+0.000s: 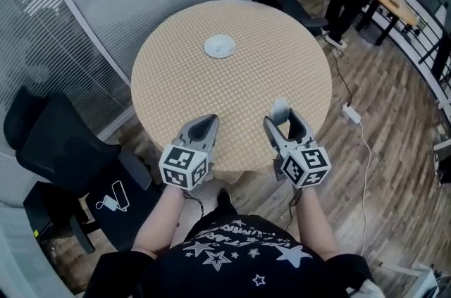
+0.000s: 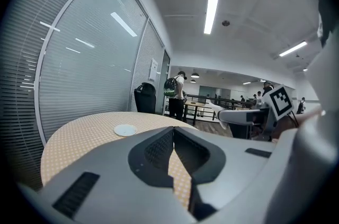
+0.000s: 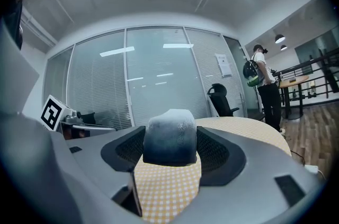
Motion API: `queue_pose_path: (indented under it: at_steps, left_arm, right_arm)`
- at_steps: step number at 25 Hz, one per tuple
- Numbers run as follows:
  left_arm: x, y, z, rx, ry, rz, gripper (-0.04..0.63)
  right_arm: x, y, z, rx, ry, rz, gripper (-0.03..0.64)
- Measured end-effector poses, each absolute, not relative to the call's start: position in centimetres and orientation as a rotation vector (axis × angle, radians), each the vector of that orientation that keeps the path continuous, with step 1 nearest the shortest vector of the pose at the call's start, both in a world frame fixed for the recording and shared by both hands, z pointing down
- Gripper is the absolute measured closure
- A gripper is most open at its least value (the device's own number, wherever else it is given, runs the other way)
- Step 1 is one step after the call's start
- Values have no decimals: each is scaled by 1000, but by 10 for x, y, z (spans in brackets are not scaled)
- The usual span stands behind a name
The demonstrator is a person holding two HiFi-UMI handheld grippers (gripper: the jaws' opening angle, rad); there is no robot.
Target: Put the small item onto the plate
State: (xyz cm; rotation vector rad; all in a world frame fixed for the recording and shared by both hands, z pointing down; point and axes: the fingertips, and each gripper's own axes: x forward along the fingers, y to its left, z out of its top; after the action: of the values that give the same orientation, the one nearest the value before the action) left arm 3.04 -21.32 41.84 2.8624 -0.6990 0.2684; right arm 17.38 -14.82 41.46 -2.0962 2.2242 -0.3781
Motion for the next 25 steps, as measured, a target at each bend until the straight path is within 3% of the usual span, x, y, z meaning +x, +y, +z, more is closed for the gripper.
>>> queue_pose_path:
  at_steps: [13,25]
  left_arm:
    - [43,-276,440,2825,-688,266,586]
    - [75,-338,432,2748,-1004,298,586]
  right_arm:
    - [190,-195,432,-2155,2208,-398,321]
    - [240,-298,437,-1900,2444,-420,321]
